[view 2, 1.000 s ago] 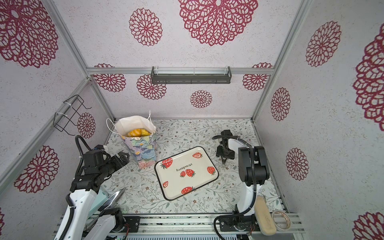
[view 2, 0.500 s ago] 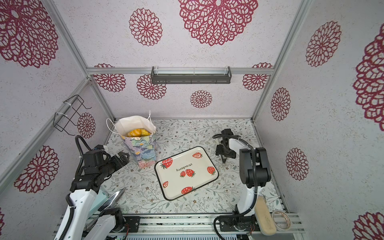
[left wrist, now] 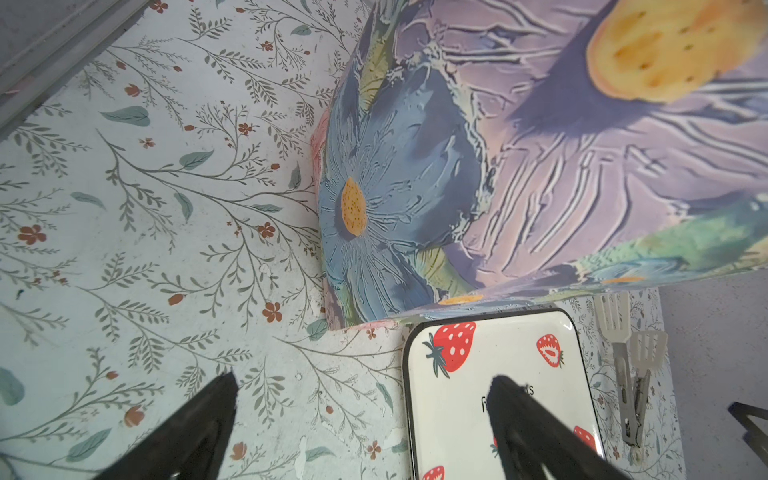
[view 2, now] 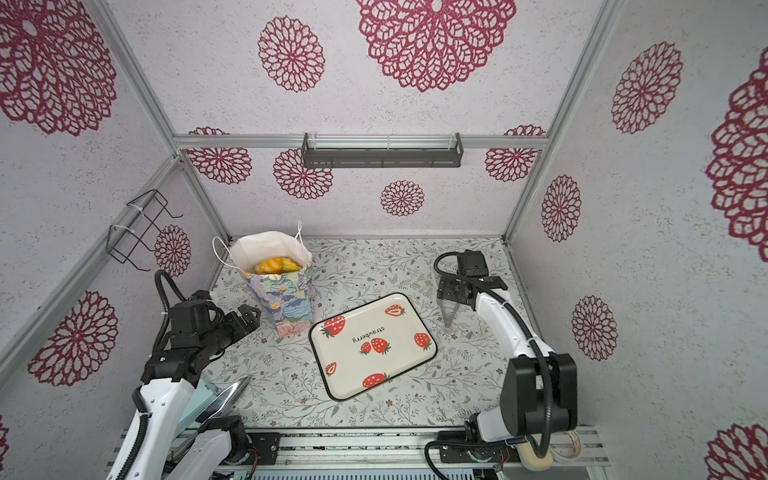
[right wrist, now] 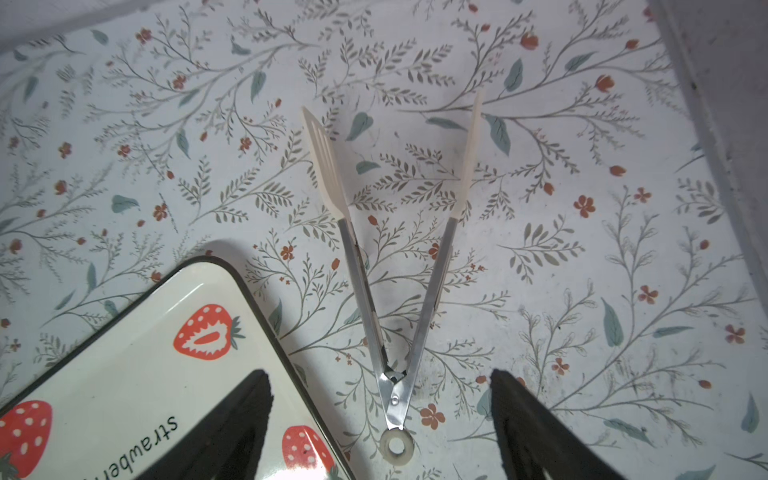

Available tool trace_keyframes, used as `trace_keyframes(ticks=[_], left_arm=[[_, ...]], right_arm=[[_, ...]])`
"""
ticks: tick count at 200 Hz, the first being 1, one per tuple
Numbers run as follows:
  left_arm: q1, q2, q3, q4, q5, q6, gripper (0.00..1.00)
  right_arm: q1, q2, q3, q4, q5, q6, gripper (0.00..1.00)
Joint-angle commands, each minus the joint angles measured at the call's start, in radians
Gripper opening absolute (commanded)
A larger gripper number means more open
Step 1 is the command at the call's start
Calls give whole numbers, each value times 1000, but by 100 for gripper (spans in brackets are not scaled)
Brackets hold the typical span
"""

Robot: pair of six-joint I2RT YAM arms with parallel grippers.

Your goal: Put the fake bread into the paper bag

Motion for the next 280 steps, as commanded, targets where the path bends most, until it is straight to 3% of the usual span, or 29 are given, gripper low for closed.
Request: trace_keyframes(ticks=[1, 49, 94, 139, 148, 172, 207, 241, 280], left_arm=[[-4, -11, 24, -14, -73, -29, 98], [-6, -32, -27, 83, -202, -108, 97], [-54, -80, -141, 262, -293, -87, 97], [-241, -158, -314, 537, -477, 72, 97], [-273, -151, -334, 587, -501, 101, 97], [-329, -72, -355, 690, -551, 189, 97], [-360, 37, -354, 789, -568, 263, 97], [-368, 30, -374, 873, -536, 340, 97], [-367, 76, -375, 924, -602, 449, 97]], right_arm=[[-6, -106, -48, 65, 50, 28, 86], [-23, -237, -172, 184, 154, 42, 86], [-26, -366, -353, 381, 206, 21, 89], [-27, -456, -543, 619, 227, 6, 94], [-28, -473, -577, 663, 227, 9, 99], [-28, -479, -617, 708, 259, 28, 99], [-31, -451, -636, 735, 266, -37, 99], [-33, -458, -698, 838, 286, -65, 98], [-35, -452, -752, 951, 356, -145, 97]])
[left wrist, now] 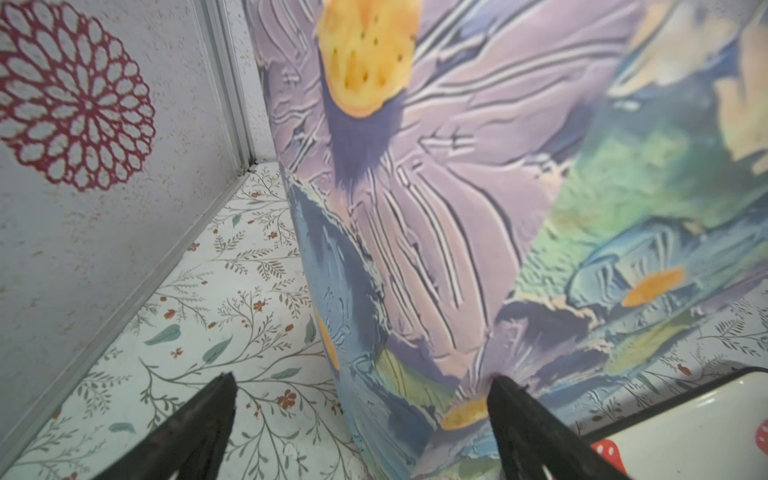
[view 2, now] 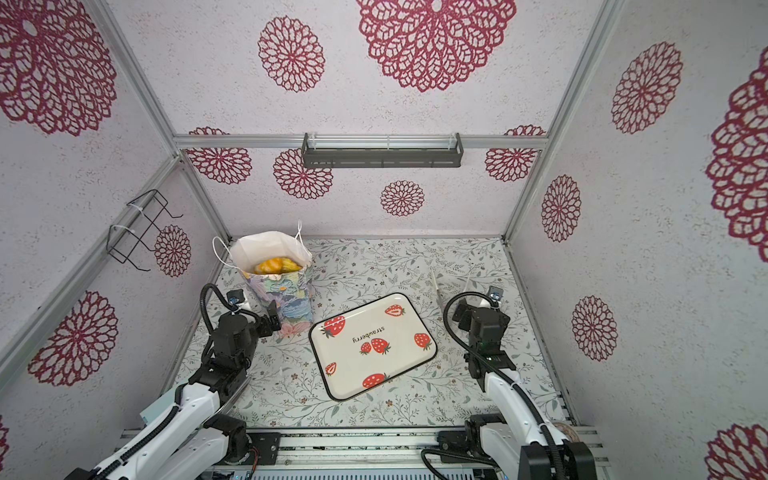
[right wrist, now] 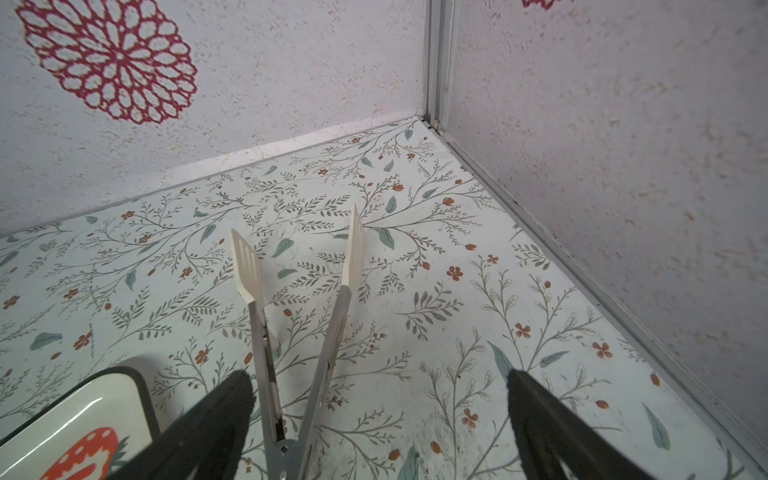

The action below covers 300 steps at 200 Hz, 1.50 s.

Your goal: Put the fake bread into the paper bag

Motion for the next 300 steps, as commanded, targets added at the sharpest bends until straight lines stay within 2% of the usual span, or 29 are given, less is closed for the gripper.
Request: trace_keyframes(ticks=[1, 39, 85, 116, 158, 182, 228, 278, 300], left_arm=[[-5, 32, -2, 93, -48, 97, 97], [8, 51, -23, 172, -35, 144, 97], [158, 77, -34, 218, 143, 120, 97], [191, 151, -29, 259, 128, 162, 97], [275, 219, -54, 349, 232, 143, 97], [294, 255, -63, 413, 268, 145, 97], [334, 416, -40, 524, 356, 157, 97], [352, 468, 3, 525, 394, 168, 97], [391, 482, 1, 557, 420, 152, 97]], right_arm=[[-6, -1, -10, 131, 76, -79, 97], [-7, 40, -55, 258, 91, -141, 97], [-9, 87, -98, 381, 71, -168, 95], [-13, 137, -121, 467, 83, -191, 95], [-41, 225, -169, 621, 45, -201, 95], [-66, 266, -173, 671, 1, -187, 95], [-96, 351, -191, 798, -49, -167, 95], [-109, 432, -205, 907, -90, -159, 94], [-113, 468, -216, 956, -109, -160, 94]])
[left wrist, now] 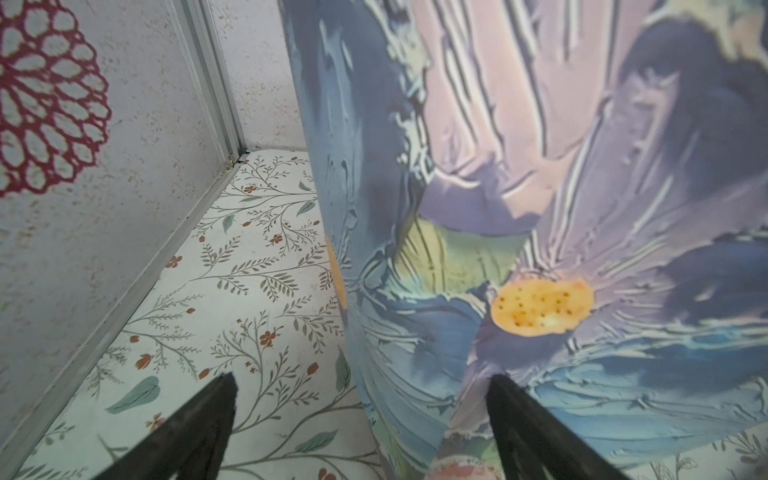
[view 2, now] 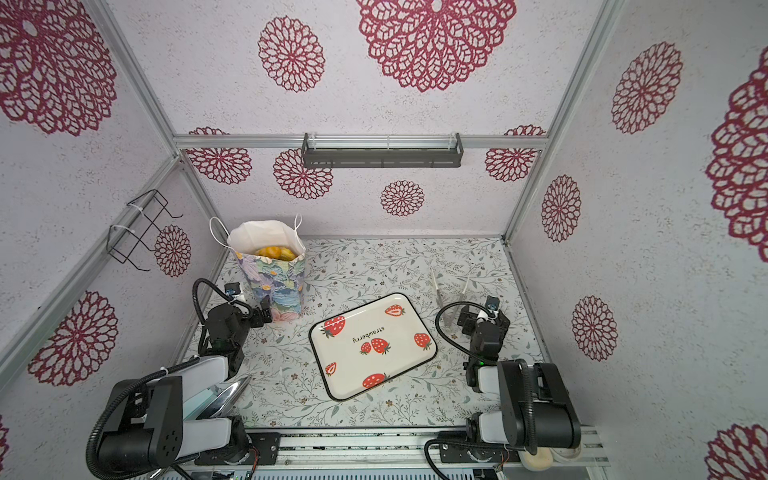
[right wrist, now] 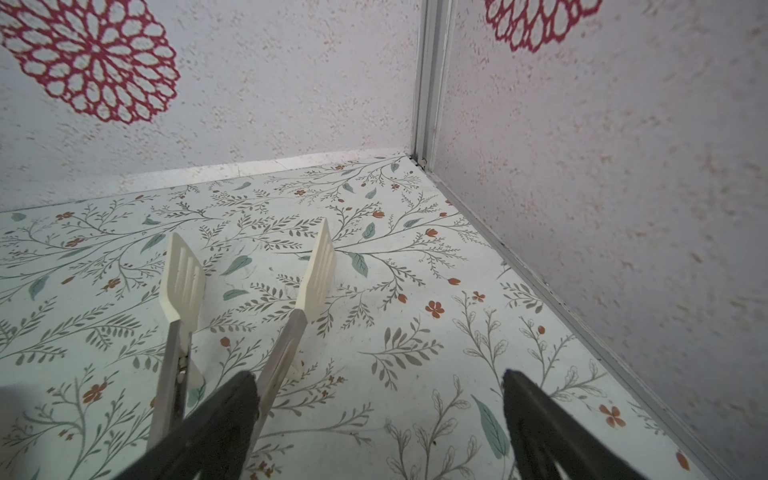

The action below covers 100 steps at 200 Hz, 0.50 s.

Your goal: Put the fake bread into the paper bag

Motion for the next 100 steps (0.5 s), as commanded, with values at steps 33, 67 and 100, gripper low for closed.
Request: trace_keyframes(ticks=[33, 67, 100], left_arm=[[97, 96, 17, 172, 96, -21, 97], [114, 148, 35, 192, 117, -31, 97], [119, 224, 51, 240, 134, -33, 97]], right_arm=[[-11, 89, -28, 213, -49, 11, 94], [-12, 141, -39, 284, -65, 4, 94], [-12, 136, -12, 226, -89, -8, 93]])
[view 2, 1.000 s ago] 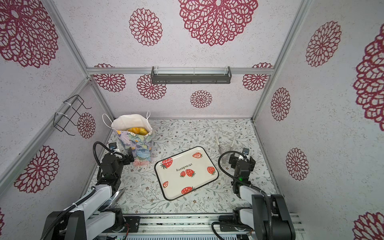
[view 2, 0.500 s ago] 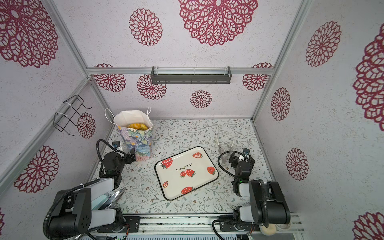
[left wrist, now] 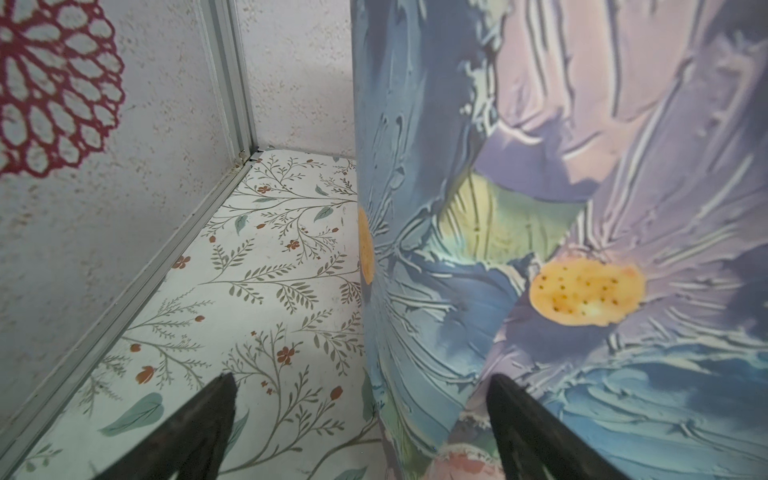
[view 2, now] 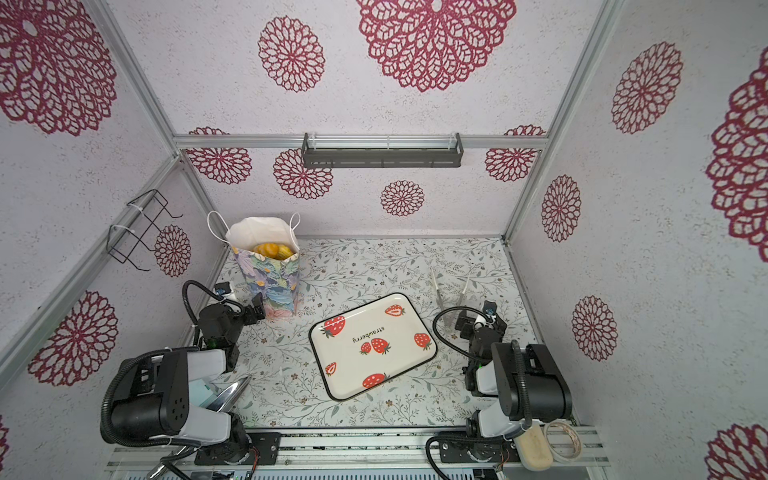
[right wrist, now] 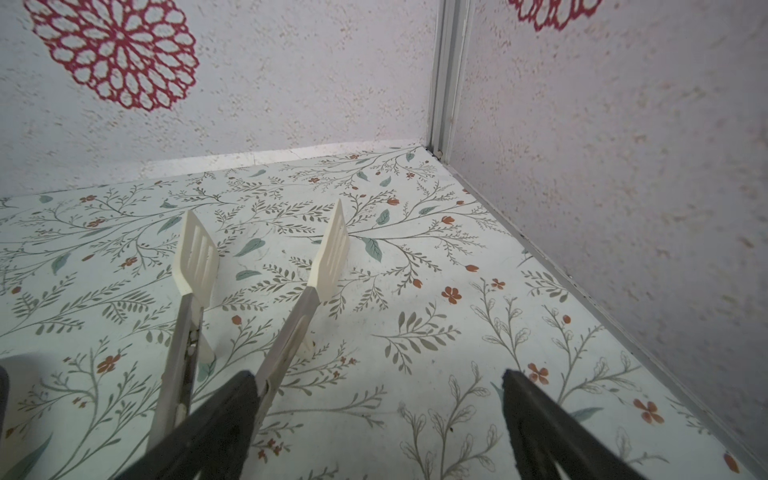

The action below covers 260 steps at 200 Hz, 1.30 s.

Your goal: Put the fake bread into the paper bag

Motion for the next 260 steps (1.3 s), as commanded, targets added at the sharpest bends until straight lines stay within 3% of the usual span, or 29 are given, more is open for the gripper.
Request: trace_keyframes(ticks=[1, 49, 98, 234, 260], left_arm=[[9, 48, 31, 64, 28, -3, 97], [7, 39, 46, 6, 21, -8, 97], [-7, 38, 47, 4, -7, -4, 97], [-12, 35, 48, 2, -18, -1, 97], [-14, 37, 47, 2, -20, 0, 97]], right_arm=[[-4, -2, 27, 42, -30, -6, 93], [5, -3, 115, -127, -47, -25, 95], [14, 0, 119, -128, -30, -32, 99], [31, 0, 125, -140, -7, -48, 99], [33, 4, 139, -162, -48, -62, 99]])
